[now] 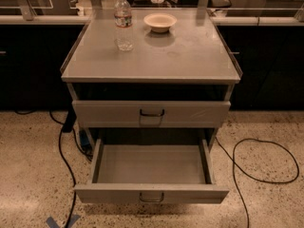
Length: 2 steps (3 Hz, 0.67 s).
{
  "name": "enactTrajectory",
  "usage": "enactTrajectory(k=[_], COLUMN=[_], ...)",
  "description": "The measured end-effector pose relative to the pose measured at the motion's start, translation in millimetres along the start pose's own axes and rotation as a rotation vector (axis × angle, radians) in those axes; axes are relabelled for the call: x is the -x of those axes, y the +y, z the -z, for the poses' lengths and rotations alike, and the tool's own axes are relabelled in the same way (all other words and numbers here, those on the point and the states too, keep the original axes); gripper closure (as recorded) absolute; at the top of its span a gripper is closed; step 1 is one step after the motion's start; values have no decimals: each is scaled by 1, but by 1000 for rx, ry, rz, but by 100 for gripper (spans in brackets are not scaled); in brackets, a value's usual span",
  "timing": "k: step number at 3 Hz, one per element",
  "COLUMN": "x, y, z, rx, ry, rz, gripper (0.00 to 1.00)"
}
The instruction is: Close middle drawer
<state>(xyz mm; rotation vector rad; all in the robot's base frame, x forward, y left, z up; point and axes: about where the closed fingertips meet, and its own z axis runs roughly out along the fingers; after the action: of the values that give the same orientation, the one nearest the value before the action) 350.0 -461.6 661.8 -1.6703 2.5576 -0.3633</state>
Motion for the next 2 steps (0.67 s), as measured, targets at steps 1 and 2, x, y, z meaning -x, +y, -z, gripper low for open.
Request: enactTrajectory(k=[1, 2], x=[1, 1], y=[21, 21], z=[-18, -18], rx=[112, 112], ry=[63, 63], rz=[93, 93], gripper=[0, 0])
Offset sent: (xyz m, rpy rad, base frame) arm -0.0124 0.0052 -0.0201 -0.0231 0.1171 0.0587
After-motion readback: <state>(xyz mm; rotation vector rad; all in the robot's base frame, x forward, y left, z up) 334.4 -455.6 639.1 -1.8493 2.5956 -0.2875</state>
